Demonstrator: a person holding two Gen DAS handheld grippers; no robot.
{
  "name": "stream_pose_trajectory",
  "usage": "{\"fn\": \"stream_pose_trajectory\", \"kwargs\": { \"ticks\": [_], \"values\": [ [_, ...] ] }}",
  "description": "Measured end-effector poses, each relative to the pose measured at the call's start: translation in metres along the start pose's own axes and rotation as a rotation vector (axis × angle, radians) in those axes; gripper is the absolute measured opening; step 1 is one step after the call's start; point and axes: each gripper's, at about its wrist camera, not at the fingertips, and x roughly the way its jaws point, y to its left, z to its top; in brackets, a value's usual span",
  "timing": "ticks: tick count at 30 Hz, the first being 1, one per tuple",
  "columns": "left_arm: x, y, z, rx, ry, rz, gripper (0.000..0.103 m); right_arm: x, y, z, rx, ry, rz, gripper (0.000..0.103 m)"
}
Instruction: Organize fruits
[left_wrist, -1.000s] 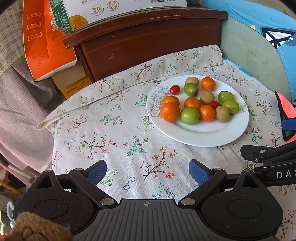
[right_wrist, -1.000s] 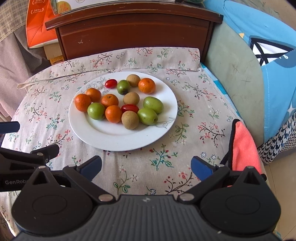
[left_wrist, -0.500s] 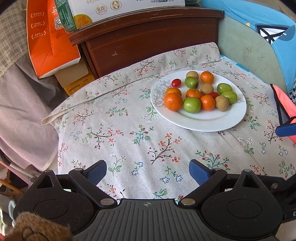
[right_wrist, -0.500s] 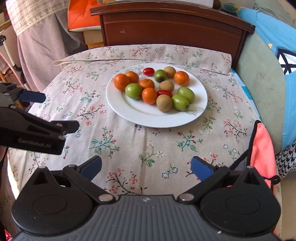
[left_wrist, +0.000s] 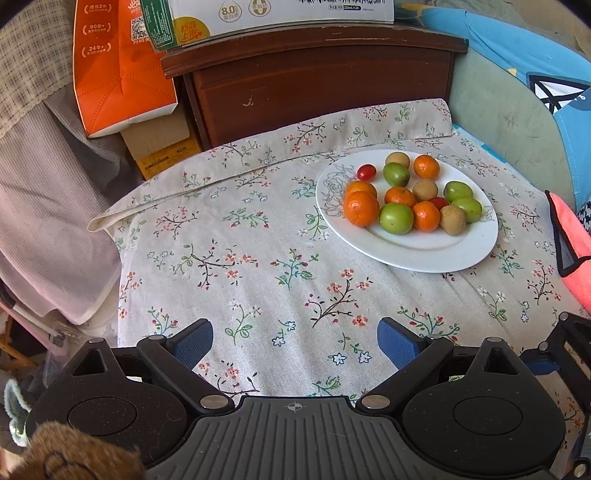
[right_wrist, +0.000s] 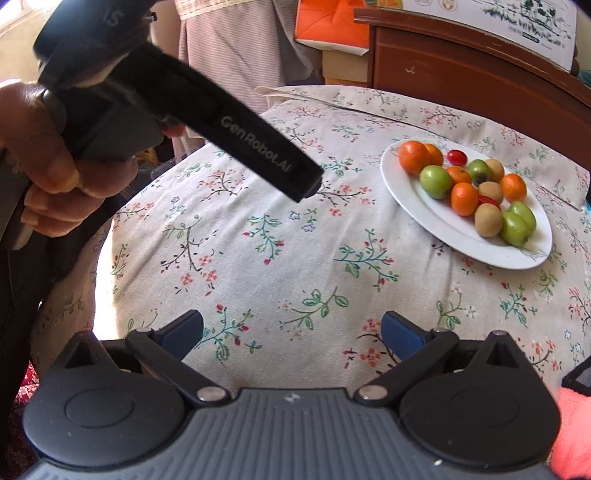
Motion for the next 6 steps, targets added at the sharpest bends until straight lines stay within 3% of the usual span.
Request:
{"fn": "stream_pose_trajectory", "kwargs": {
  "ticks": [6],
  "values": [
    [-0.002,0.000,0.003,-0.023,-0.004,-0.030,0.097,0.014,0.017,-0.007,-0.144,-0.043,0.018,0.102]
  ]
}}
